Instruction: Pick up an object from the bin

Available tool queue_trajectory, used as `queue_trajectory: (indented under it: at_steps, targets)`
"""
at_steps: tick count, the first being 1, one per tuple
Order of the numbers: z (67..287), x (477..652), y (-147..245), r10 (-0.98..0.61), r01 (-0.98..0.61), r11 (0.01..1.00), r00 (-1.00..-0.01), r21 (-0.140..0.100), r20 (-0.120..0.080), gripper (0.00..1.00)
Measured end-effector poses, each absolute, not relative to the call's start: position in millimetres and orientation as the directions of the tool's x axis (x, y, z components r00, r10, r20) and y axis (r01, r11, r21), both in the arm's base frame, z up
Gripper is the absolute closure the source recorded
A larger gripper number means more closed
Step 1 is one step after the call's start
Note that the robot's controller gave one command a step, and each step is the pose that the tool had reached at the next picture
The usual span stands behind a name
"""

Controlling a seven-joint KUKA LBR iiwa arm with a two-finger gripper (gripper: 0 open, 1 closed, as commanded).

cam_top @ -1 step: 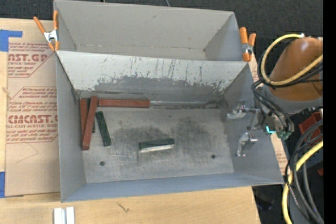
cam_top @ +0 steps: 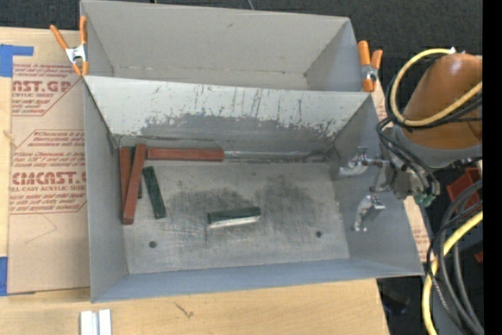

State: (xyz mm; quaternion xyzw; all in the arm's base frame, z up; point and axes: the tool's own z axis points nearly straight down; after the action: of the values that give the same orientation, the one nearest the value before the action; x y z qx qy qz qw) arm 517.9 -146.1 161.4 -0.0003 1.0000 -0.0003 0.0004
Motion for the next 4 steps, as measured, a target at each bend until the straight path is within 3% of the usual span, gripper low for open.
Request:
queue_trajectory:
  at_steps: [1, 2, 3, 4]
  targets:
    - [113, 501.4, -115, -0.067, -0.067, 0.998, -0.998, -0.002, -0.006, 0.0]
    - [83, 494.1, -75, 0.015, 0.015, 1.0, -1.0, 0.001, 0.002, 0.0]
    - [98, 549.2, -58, 0.027, 0.027, 1.0, -1.0, 0.001, 0.001, 0.0]
    - [107, 540.8, -2, 0.018, 0.018, 1.0, -1.0, 0.0, -0.003, 0.0]
